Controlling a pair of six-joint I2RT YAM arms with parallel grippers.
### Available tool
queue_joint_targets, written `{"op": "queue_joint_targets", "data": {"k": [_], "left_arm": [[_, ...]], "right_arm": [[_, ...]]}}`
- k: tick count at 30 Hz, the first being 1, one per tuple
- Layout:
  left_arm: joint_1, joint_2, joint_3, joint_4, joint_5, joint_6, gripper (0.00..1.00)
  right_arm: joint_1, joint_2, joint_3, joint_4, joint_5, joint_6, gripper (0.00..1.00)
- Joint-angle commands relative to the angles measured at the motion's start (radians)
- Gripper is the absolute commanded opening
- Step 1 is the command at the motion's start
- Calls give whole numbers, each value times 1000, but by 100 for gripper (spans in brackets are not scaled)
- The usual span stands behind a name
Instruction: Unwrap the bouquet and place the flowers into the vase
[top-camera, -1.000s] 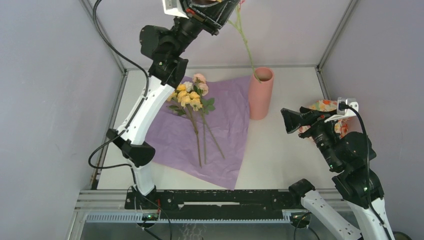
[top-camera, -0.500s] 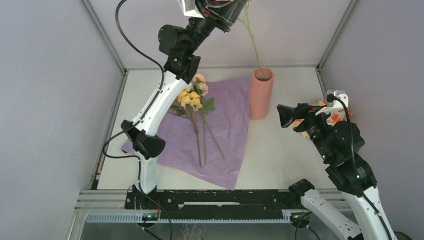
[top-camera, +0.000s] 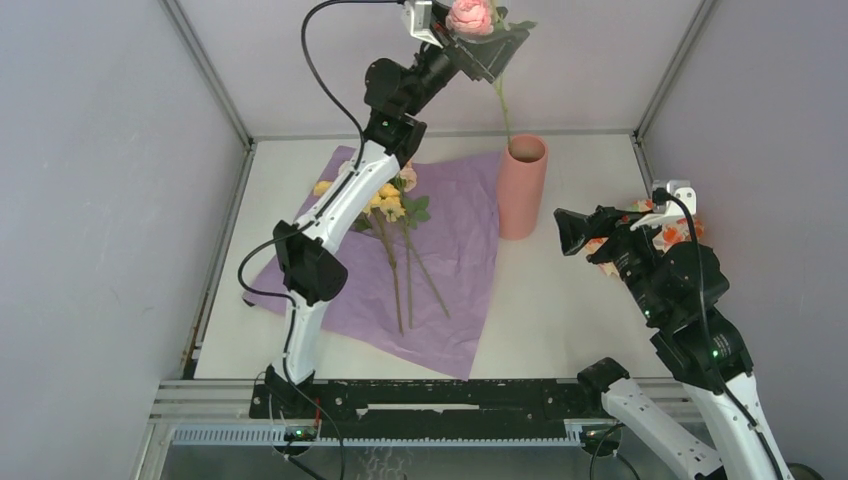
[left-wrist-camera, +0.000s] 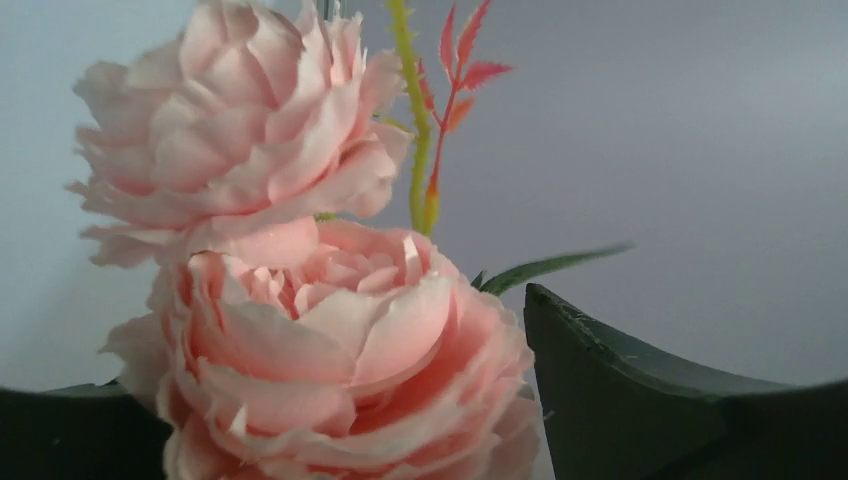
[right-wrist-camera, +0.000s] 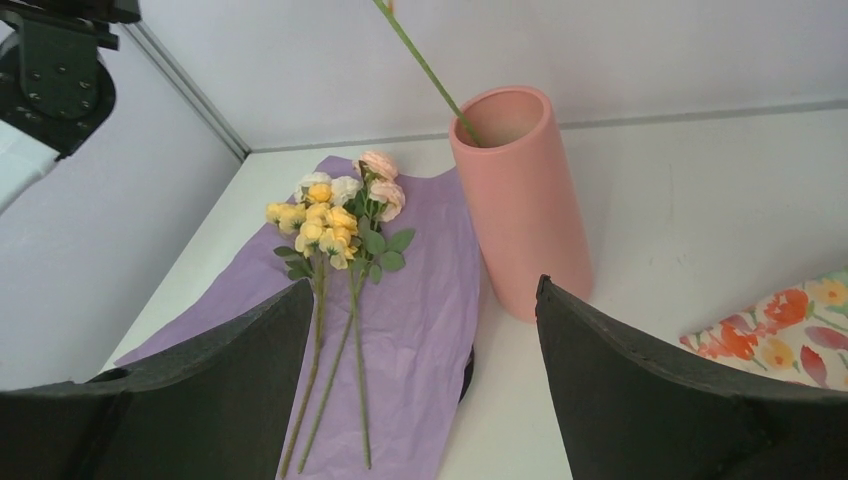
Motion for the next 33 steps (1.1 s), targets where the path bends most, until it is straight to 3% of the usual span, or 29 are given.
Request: {"op": "queue_joint_targets", "data": {"k": [1, 8, 22, 33], "left_arm": [[-9, -5, -36, 4, -20, -49, 83], [-11, -33, -170, -14, -34, -104, 94], [-9, -184, -565, 109, -5, -205, 100], [-8, -408, -846, -1, -65, -51, 100]], "right_arm": [[-6, -29, -20, 50, -5, 0, 90], [-6, -45, -45, 46, -46, 28, 90], [-6, -90, -45, -12, -93, 75, 93], [-5, -45, -44, -28, -230, 77, 97]]}}
